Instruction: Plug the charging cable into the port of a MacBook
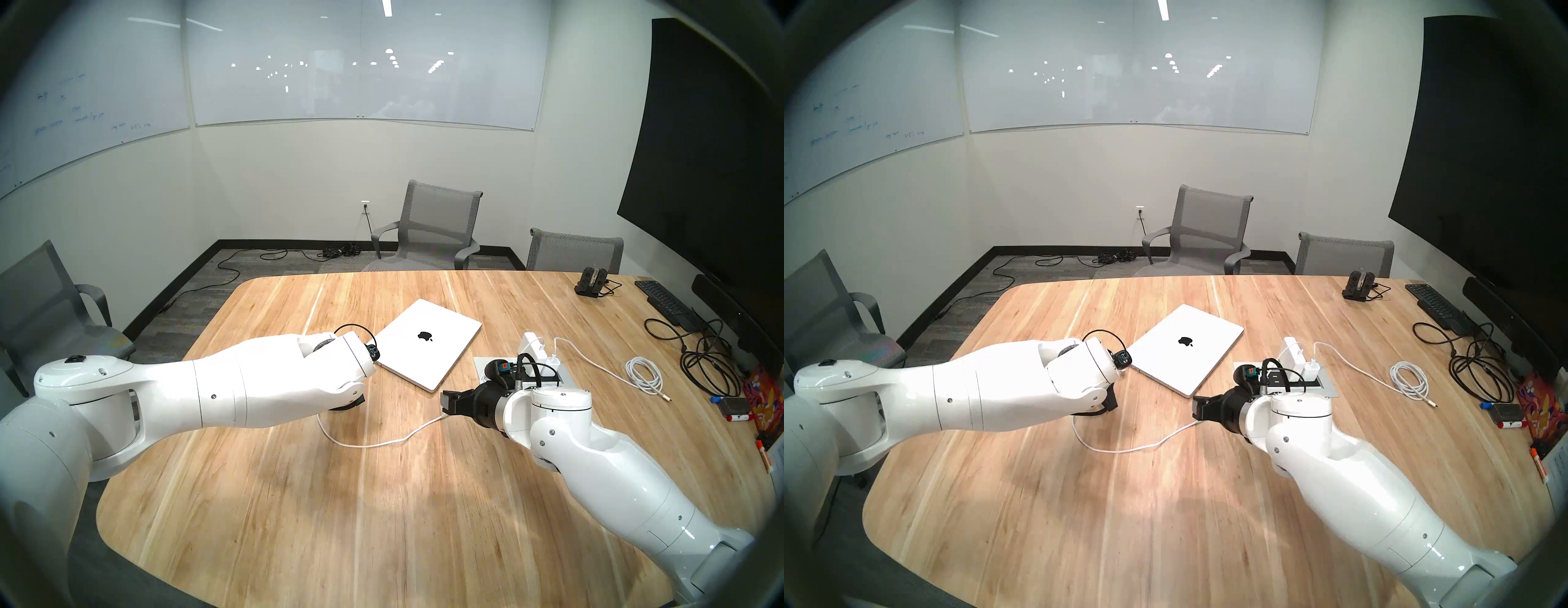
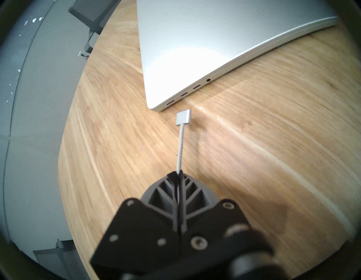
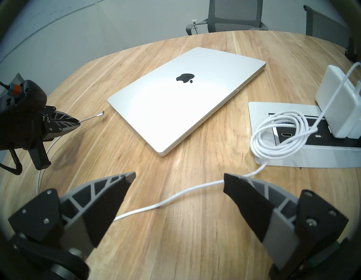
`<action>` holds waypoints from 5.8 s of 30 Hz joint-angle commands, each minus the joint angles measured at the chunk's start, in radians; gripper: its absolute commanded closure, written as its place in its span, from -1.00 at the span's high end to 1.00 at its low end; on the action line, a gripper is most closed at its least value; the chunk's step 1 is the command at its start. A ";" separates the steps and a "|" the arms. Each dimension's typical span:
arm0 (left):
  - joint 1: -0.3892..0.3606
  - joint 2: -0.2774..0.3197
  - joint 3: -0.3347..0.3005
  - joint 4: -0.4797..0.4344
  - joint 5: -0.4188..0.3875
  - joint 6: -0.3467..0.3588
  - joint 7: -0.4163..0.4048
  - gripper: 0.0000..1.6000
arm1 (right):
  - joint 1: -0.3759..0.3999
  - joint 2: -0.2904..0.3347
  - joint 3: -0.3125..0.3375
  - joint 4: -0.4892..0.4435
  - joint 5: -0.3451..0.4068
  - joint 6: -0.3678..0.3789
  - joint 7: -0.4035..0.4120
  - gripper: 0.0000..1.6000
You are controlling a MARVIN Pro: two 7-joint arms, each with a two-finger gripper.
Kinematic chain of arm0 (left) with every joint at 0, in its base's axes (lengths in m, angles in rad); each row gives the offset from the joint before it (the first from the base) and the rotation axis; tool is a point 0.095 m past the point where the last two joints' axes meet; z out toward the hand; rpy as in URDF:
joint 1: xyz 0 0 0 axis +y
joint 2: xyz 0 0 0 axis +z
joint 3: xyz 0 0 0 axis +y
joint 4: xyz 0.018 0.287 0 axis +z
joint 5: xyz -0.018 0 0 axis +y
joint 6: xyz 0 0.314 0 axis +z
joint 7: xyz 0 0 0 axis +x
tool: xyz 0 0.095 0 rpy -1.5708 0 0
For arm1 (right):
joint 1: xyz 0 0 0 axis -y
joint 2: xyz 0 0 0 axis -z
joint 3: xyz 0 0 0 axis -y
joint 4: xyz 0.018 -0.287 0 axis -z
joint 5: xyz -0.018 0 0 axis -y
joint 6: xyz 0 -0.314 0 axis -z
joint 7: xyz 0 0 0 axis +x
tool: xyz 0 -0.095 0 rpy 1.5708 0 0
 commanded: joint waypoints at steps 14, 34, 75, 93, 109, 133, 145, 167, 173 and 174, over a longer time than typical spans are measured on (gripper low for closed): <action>-0.058 -0.025 0.024 0.022 -0.052 -0.002 0.063 -1.00 | 0.007 -0.001 0.001 -0.016 -0.001 0.000 0.000 1.00; -0.065 -0.042 0.045 0.048 -0.067 -0.002 0.065 -1.00 | 0.007 -0.001 0.001 -0.016 -0.001 0.000 0.000 1.00; -0.073 -0.089 0.074 0.113 -0.074 -0.002 0.059 -1.00 | 0.007 -0.001 0.001 -0.016 -0.001 0.000 0.000 1.00; -0.081 -0.099 0.077 0.128 -0.075 -0.002 0.057 -1.00 | 0.007 -0.001 0.001 -0.016 -0.001 0.000 0.000 1.00; -0.090 -0.118 0.091 0.152 -0.067 -0.002 0.054 -1.00 | 0.007 -0.001 0.001 -0.016 -0.001 0.000 0.000 1.00; -0.086 -0.136 0.089 0.149 -0.083 -0.002 0.061 -1.00 | 0.007 -0.001 0.001 -0.016 -0.001 0.000 0.000 1.00; -0.090 -0.134 0.089 0.147 -0.108 -0.002 0.070 -1.00 | 0.007 -0.001 0.001 -0.016 -0.001 0.000 0.000 1.00; -0.099 -0.115 0.096 0.117 -0.125 -0.002 0.081 -1.00 | 0.007 -0.001 0.001 -0.016 -0.001 0.000 0.000 1.00; -0.099 -0.109 0.096 0.107 -0.127 -0.002 0.081 -1.00 | 0.007 -0.001 0.001 -0.016 -0.001 0.000 0.000 1.00; -0.099 -0.108 0.097 0.107 -0.127 -0.002 0.081 -1.00 | 0.007 -0.001 0.001 -0.016 -0.001 0.000 0.000 1.00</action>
